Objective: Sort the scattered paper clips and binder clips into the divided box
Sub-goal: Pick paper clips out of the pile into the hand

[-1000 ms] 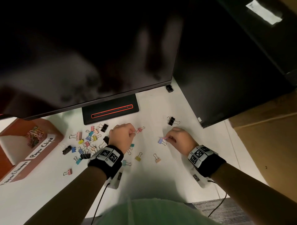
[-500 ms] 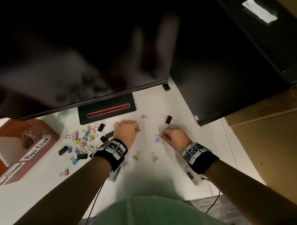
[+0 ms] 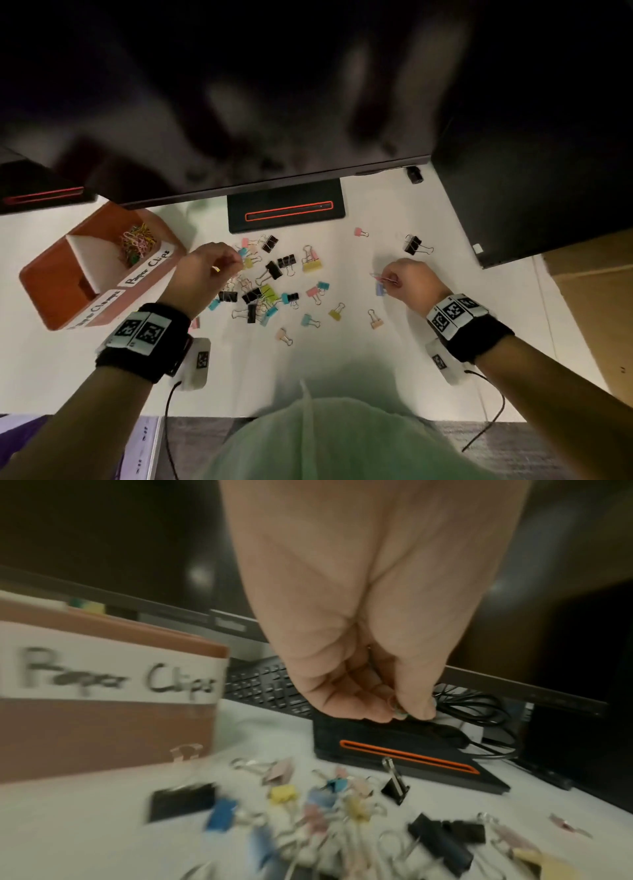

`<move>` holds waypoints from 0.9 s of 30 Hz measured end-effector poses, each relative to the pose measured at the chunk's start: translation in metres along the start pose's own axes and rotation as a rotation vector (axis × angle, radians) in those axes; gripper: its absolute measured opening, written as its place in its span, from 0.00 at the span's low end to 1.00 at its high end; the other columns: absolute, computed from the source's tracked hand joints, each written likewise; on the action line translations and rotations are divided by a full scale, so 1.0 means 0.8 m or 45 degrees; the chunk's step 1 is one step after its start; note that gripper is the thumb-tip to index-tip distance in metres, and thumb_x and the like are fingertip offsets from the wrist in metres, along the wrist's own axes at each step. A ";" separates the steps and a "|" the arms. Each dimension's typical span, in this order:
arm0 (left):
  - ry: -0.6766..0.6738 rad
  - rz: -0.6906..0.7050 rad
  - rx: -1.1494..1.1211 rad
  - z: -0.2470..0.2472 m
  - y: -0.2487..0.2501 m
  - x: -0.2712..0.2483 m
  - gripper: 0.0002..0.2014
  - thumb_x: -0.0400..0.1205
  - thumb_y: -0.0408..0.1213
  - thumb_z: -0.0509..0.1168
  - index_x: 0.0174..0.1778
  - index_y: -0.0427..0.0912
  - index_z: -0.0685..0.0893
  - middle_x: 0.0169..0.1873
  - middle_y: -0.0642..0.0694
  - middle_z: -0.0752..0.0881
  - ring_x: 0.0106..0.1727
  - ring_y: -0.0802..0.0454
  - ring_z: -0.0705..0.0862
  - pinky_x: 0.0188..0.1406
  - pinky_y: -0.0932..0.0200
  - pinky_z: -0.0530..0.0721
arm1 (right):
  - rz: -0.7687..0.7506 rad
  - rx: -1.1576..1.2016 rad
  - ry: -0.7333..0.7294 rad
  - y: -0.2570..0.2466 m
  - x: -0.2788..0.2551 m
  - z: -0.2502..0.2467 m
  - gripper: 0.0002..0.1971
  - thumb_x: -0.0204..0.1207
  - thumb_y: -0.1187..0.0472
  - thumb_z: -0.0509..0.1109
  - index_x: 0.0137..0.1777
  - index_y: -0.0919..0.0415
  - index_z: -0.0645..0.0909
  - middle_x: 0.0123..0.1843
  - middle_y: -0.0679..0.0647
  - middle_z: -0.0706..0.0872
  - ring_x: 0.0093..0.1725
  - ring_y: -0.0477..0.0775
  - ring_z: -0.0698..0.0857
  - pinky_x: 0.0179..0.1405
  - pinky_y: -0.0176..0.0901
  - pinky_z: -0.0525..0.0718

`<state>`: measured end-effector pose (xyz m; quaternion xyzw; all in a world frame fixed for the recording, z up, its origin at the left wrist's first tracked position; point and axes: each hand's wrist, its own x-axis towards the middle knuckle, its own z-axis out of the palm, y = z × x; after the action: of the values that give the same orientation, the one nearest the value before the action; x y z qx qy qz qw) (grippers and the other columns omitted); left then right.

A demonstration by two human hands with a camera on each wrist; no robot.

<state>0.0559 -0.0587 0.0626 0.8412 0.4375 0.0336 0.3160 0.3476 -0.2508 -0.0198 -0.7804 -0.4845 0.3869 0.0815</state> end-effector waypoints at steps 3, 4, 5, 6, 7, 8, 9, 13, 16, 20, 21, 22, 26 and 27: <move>0.012 -0.115 -0.088 0.007 -0.036 -0.034 0.05 0.77 0.33 0.71 0.45 0.47 0.85 0.35 0.52 0.85 0.35 0.64 0.82 0.30 0.78 0.76 | -0.013 -0.040 0.058 -0.017 0.005 0.001 0.08 0.73 0.60 0.70 0.33 0.49 0.82 0.39 0.51 0.84 0.38 0.52 0.85 0.39 0.39 0.77; -0.004 -0.160 -0.105 0.012 -0.047 -0.046 0.07 0.76 0.32 0.71 0.48 0.46 0.85 0.35 0.53 0.84 0.35 0.63 0.81 0.31 0.77 0.76 | -0.058 -0.065 0.103 -0.028 0.006 0.003 0.04 0.73 0.61 0.70 0.38 0.53 0.84 0.40 0.53 0.85 0.39 0.54 0.85 0.40 0.40 0.79; -0.022 -0.170 -0.101 0.019 -0.057 -0.056 0.10 0.76 0.32 0.71 0.52 0.46 0.85 0.34 0.53 0.84 0.35 0.63 0.81 0.35 0.75 0.76 | -0.129 -0.084 0.158 -0.040 0.006 0.006 0.03 0.73 0.61 0.70 0.43 0.56 0.85 0.41 0.55 0.86 0.40 0.56 0.85 0.40 0.41 0.81; -0.051 -0.146 -0.076 0.025 -0.065 -0.066 0.13 0.76 0.32 0.71 0.55 0.46 0.85 0.34 0.53 0.84 0.36 0.62 0.81 0.39 0.73 0.78 | -0.210 -0.098 0.195 -0.055 0.006 0.011 0.04 0.74 0.61 0.71 0.46 0.59 0.86 0.42 0.56 0.87 0.41 0.57 0.85 0.41 0.42 0.81; -0.094 -0.111 -0.066 0.031 -0.071 -0.076 0.16 0.75 0.32 0.72 0.59 0.47 0.83 0.34 0.53 0.84 0.38 0.63 0.80 0.42 0.73 0.78 | -0.296 -0.095 0.213 -0.071 0.005 0.016 0.05 0.74 0.61 0.71 0.47 0.60 0.86 0.43 0.57 0.87 0.42 0.57 0.84 0.42 0.43 0.82; -0.158 -0.092 -0.073 0.037 -0.073 -0.083 0.19 0.76 0.32 0.71 0.63 0.46 0.82 0.34 0.54 0.83 0.39 0.66 0.80 0.44 0.75 0.76 | -0.381 -0.083 0.205 -0.090 0.003 0.023 0.05 0.73 0.61 0.72 0.47 0.60 0.86 0.44 0.56 0.87 0.43 0.56 0.84 0.42 0.43 0.82; -0.234 -0.087 -0.083 0.043 -0.073 -0.089 0.22 0.76 0.33 0.71 0.67 0.46 0.79 0.33 0.55 0.82 0.39 0.67 0.79 0.44 0.75 0.74 | -0.471 -0.073 0.180 -0.108 0.002 0.031 0.05 0.73 0.61 0.72 0.47 0.60 0.86 0.43 0.55 0.87 0.42 0.55 0.84 0.43 0.43 0.83; -0.484 -0.025 0.016 0.067 -0.071 -0.097 0.29 0.80 0.36 0.65 0.77 0.54 0.65 0.38 0.52 0.78 0.38 0.59 0.75 0.44 0.66 0.68 | -0.719 -0.073 0.025 -0.169 0.007 0.077 0.03 0.74 0.61 0.71 0.45 0.59 0.84 0.42 0.54 0.86 0.47 0.57 0.86 0.49 0.46 0.86; -0.504 0.080 0.013 0.072 -0.075 -0.092 0.29 0.80 0.34 0.64 0.77 0.55 0.65 0.37 0.52 0.74 0.39 0.56 0.74 0.42 0.65 0.71 | -0.777 -0.097 -0.068 -0.200 0.013 0.102 0.03 0.75 0.62 0.68 0.46 0.61 0.83 0.44 0.55 0.84 0.44 0.55 0.82 0.43 0.42 0.79; -0.412 0.121 -0.007 0.056 -0.089 -0.088 0.14 0.80 0.33 0.65 0.62 0.46 0.82 0.42 0.53 0.74 0.41 0.58 0.75 0.47 0.60 0.77 | -0.740 -0.164 -0.060 -0.204 0.016 0.106 0.05 0.75 0.62 0.67 0.46 0.62 0.82 0.44 0.55 0.83 0.44 0.54 0.80 0.44 0.45 0.80; -0.377 0.115 -0.016 0.051 -0.097 -0.089 0.13 0.79 0.33 0.66 0.60 0.45 0.83 0.42 0.53 0.75 0.41 0.58 0.76 0.48 0.58 0.79 | -0.695 -0.167 -0.027 -0.196 0.017 0.104 0.05 0.75 0.61 0.68 0.46 0.61 0.82 0.44 0.54 0.84 0.44 0.53 0.81 0.45 0.44 0.82; -0.344 0.100 -0.025 0.045 -0.106 -0.090 0.14 0.79 0.33 0.66 0.61 0.46 0.82 0.42 0.53 0.77 0.41 0.57 0.77 0.48 0.57 0.80 | -0.649 -0.173 0.005 -0.189 0.017 0.101 0.05 0.74 0.61 0.69 0.47 0.60 0.82 0.45 0.53 0.85 0.44 0.53 0.81 0.46 0.45 0.83; -0.241 0.018 -0.047 0.022 -0.134 -0.091 0.26 0.78 0.34 0.67 0.73 0.51 0.70 0.39 0.51 0.82 0.43 0.53 0.80 0.49 0.54 0.82 | -0.564 -0.184 0.180 -0.172 0.014 0.086 0.03 0.72 0.63 0.73 0.45 0.59 0.84 0.40 0.53 0.86 0.39 0.52 0.83 0.43 0.49 0.86; -0.239 -0.003 -0.049 0.017 -0.137 -0.090 0.29 0.79 0.35 0.67 0.76 0.51 0.67 0.38 0.51 0.82 0.43 0.53 0.80 0.50 0.54 0.82 | -0.557 -0.168 0.227 -0.176 0.016 0.082 0.03 0.71 0.64 0.73 0.44 0.59 0.84 0.39 0.53 0.86 0.38 0.53 0.83 0.42 0.48 0.86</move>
<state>-0.0620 -0.0742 0.0056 0.8339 0.4062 -0.0373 0.3718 0.2084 -0.1841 -0.0008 -0.6915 -0.6571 0.2571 0.1546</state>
